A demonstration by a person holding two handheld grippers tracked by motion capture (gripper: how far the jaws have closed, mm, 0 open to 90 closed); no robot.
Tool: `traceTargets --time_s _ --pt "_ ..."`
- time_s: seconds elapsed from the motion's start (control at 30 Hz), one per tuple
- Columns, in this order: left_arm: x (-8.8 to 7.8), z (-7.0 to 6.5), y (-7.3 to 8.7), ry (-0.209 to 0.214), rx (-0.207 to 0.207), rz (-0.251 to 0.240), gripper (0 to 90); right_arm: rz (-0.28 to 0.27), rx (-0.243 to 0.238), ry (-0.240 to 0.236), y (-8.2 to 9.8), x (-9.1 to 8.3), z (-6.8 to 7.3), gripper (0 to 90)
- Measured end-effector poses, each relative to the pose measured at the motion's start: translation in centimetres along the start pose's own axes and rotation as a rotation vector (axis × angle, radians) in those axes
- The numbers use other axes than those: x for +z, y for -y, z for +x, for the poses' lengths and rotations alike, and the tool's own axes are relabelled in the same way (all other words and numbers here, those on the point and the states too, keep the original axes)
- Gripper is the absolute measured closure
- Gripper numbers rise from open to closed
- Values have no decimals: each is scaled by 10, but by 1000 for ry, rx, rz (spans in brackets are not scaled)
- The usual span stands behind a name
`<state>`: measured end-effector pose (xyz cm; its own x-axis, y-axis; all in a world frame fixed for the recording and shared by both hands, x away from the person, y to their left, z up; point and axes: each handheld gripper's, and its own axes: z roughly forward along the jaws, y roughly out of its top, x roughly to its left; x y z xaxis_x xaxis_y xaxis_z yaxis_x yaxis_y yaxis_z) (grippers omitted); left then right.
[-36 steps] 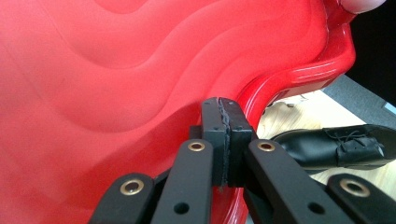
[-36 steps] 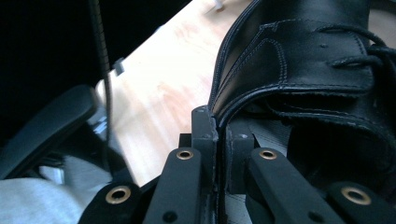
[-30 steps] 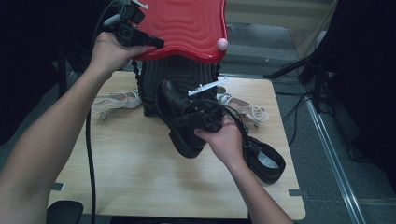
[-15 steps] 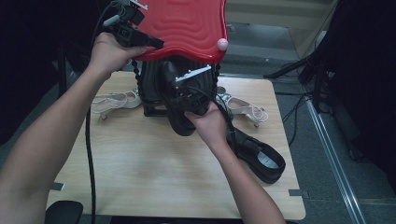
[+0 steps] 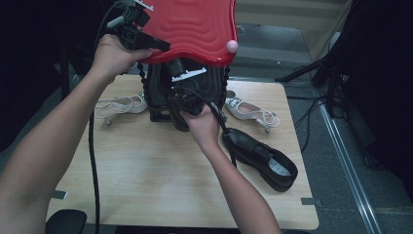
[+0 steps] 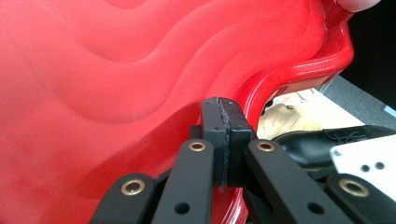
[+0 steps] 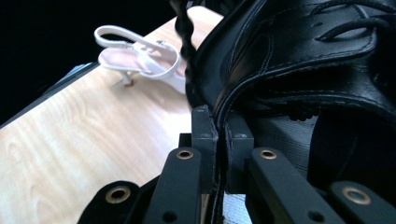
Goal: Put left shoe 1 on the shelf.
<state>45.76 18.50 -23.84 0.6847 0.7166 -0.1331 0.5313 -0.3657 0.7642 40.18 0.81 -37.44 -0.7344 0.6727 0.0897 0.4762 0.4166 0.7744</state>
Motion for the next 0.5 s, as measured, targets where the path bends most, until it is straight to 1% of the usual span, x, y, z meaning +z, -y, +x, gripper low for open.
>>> traceTargets --time_s 0.07,0.17,0.23,0.27,0.3,0.43,0.5 --pt "0 0 0 0 0 0 900 -20 -2 10 -3 5 0 866" --pt "0 0 0 0 1 2 900 -48 16 25 -8 13 0 866" --pt "0 0 0 -2 0 0 900 -53 28 20 -12 19 0 866" --pt "0 0 0 -2 0 0 900 -53 28 20 -12 19 0 866" --pt "-1 0 1 -2 2 1 900 -57 25 26 -15 26 2 866" --pt "-1 0 1 -3 1 -1 900 -66 31 34 -21 34 4 865" --pt "-1 0 2 -4 1 -2 900 -75 25 51 -24 38 5 865"
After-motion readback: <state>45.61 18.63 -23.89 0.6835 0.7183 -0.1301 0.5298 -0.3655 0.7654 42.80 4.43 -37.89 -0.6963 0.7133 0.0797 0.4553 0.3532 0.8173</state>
